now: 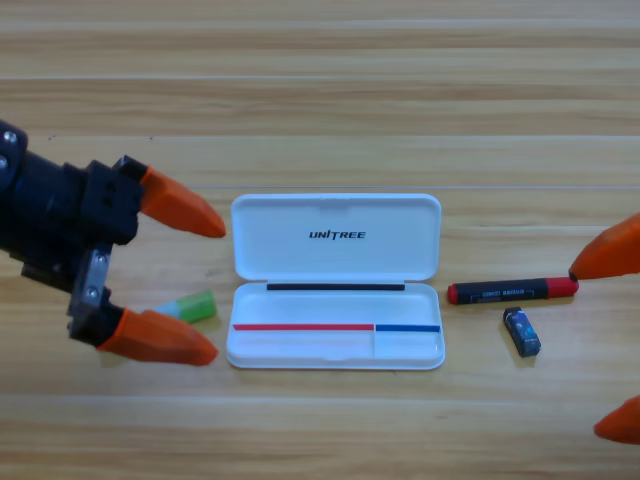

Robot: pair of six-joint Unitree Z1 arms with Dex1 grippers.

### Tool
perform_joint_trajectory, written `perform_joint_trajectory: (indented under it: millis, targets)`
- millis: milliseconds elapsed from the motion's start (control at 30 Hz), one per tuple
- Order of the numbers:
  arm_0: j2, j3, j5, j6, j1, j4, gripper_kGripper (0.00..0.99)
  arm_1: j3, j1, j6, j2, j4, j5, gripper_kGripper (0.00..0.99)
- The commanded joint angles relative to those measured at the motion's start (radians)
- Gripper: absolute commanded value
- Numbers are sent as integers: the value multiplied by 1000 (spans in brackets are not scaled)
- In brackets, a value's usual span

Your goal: Clean up eraser and pencils

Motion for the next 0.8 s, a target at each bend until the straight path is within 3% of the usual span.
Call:
perform_joint_trajectory:
  millis: [33,433,533,600,700,800]
  targets:
    - [-16,-11,8,10,-21,22,957,29,22,-11,55,11,12,973]
    - [-48,-13,16,5,-21,46,959,52,22,-6,54,11,12,973]
    - [-56,-16,70,10,-21,54,960,58,22,18,58,11,-1,973]
    - [-56,-28,111,16,-21,72,962,54,13,54,72,11,-61,973]
    - [-48,-88,183,34,-21,132,962,31,-52,133,118,17,-179,971]
    - [-21,-186,246,65,-20,230,962,-18,-136,187,187,75,-189,966]
